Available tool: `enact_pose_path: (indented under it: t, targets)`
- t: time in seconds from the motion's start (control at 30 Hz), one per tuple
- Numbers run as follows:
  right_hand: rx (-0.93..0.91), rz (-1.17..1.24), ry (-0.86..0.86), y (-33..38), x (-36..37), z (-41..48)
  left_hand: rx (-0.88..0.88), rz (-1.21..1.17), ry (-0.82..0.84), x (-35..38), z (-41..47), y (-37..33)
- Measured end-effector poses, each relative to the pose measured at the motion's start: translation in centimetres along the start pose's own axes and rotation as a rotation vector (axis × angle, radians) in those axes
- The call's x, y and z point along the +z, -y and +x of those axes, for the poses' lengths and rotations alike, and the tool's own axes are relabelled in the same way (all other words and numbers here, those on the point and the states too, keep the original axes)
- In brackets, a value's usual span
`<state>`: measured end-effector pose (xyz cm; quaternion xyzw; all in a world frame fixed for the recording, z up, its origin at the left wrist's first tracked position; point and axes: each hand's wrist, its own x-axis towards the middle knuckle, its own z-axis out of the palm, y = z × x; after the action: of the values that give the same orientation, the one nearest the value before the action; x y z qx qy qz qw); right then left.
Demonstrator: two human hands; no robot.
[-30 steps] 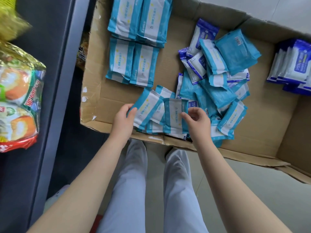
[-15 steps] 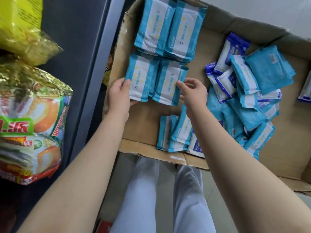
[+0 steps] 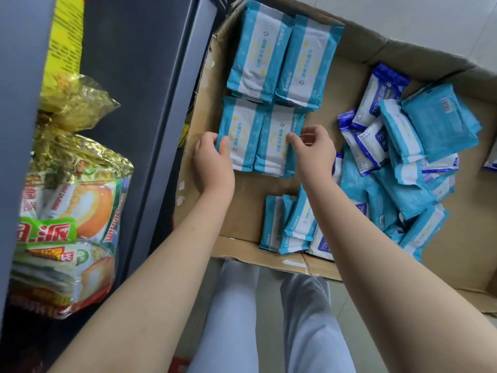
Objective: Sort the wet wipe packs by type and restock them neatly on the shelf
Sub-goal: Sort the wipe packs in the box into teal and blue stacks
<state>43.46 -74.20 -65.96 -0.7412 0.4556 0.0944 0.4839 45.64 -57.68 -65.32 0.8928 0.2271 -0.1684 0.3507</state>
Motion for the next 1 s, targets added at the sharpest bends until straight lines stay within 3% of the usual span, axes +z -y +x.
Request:
enact_pose_path:
  t: [0.27,0.53,0.67,0.8,0.87,1.0]
  targets:
    - [-0.028,-0.049,0.030,-0.1,-0.3,0.4,-0.014,0.098,-0.073,0.2,-0.6,-0.7]
    - [-0.052,0.122,0.005,-2.0,-4.6,-3.8,0.043,0.077,-0.222,-1.3,-5.3,-0.1]
    - [-0.040,0.063,0.021,-6.5,-8.8,-7.4,0.084,-0.074,0.021,-0.2,-10.6,1.8]
    - [0.023,-0.006,0.006,-11.6,-12.3,-9.6,-0.030,-0.112,0.368,3.3,-15.4,3.5]
    - [0.062,-0.005,0.006,-13.6,-13.6,-10.1,-0.070,-0.105,0.417,4.8,-16.7,3.7]
    - [0.109,-0.015,-0.007,-16.1,-15.1,-10.2,-0.093,-0.066,0.336,6.4,-17.1,3.0]
